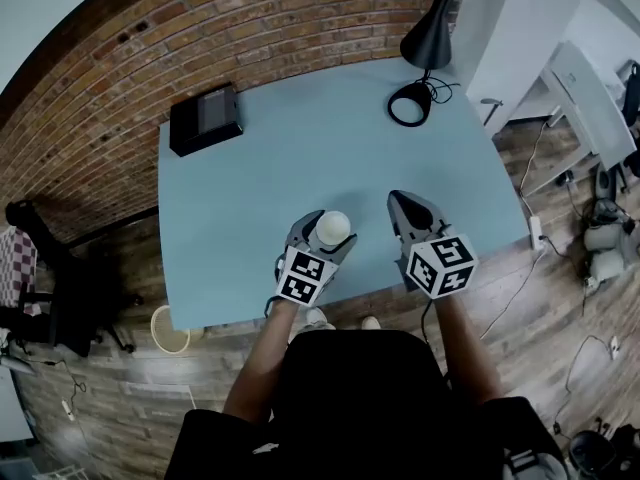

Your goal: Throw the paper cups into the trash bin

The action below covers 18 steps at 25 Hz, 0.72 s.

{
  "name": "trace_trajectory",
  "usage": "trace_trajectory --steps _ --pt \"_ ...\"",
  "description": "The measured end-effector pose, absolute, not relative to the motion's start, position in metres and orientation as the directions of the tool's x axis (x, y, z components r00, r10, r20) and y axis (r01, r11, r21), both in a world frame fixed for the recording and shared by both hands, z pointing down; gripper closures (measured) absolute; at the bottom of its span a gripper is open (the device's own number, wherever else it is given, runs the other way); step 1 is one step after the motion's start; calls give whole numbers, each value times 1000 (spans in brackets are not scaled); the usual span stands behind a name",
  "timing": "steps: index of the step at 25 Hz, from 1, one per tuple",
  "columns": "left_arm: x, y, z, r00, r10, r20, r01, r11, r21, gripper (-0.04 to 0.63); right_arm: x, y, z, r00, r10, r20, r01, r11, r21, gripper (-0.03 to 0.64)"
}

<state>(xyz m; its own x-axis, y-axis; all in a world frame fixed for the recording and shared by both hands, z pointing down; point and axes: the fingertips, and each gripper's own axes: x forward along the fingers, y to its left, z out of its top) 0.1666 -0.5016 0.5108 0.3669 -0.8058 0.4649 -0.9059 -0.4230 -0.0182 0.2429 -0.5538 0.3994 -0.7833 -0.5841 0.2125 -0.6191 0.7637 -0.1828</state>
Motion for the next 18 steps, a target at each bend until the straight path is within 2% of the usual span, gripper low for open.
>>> trace_trajectory --steps 18 --pt "145 -436 430 99 -941 324 -990 -125 -58 236 203 -498 389 -935 -313 164 -341 923 -177 614"
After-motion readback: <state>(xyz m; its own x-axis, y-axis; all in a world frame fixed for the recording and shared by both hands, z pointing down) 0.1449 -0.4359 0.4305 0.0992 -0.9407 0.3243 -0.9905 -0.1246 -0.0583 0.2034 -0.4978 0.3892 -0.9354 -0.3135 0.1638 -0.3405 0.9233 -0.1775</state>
